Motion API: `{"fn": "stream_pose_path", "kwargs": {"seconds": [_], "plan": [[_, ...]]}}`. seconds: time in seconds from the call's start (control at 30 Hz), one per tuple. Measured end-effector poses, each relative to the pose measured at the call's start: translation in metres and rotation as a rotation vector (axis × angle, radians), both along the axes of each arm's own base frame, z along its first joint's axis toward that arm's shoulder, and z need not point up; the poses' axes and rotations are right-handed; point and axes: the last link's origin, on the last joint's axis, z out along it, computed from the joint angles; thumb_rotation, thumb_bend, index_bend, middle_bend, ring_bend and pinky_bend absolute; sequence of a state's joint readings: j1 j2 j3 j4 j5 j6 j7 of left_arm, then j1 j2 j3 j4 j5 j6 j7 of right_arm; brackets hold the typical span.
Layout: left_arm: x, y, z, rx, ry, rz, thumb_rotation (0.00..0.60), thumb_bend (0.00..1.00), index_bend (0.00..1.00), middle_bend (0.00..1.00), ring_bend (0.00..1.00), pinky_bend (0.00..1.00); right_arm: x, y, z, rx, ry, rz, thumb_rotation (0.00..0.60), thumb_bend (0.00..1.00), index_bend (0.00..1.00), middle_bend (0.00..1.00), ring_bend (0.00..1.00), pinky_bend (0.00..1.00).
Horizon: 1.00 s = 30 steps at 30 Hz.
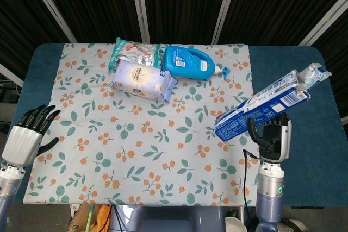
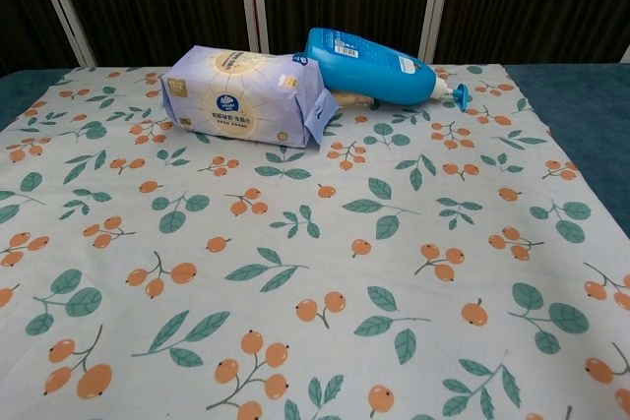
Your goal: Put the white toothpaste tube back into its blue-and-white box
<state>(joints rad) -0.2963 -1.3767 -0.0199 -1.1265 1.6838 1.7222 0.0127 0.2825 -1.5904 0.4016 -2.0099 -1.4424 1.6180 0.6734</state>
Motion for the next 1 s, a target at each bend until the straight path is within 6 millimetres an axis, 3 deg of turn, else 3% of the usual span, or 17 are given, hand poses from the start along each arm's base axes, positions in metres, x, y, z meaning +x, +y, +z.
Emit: {"fn": "stream_pose_path", "kwargs": {"seconds": [0.4,0.57,0.83,0.93,1.0], "plan": [[0.0003,-0.0003,-0.0004,-0.002,0.002,0.000,0.600,0.12,0.17,0.16,0.17,0.25,-0.0021,0.0015,0.0005,0.006,0.005,0.002,0.600,0.41,0.32,0.52,0.42,0.58],[0.0002,-0.0002,-0.0003,-0.002,0.001,0.001,0.600,0.12,0.17,0.16,0.17,0.25,-0.0013,0.0014,-0.0006,0.012,-0.004,0.010,0.600,0.41,0.23,0.44,0.34,0.53],[0.0004,-0.0001,-0.0004,-0.003,0.001,0.001,0.600,0.12,0.17,0.16,0.17,0.25,-0.0019,0.0015,0.0003,0.020,-0.024,0.021,0.600,0.41,0.20,0.39,0.30,0.49],[0.0003,0.0001,-0.0003,-0.003,0.001,0.002,0.600,0.12,0.18,0.16,0.17,0.25,-0.0020,0.0017,0.0002,0.025,-0.021,0.023,0.600,0.41,0.22,0.42,0.36,0.50],[0.0002,0.0001,-0.0002,-0.002,0.002,0.002,0.600,0.12,0.18,0.16,0.17,0.25,-0.0024,0.0020,0.0003,0.027,-0.020,0.022,0.600,0.44,0.29,0.49,0.45,0.54]]}}
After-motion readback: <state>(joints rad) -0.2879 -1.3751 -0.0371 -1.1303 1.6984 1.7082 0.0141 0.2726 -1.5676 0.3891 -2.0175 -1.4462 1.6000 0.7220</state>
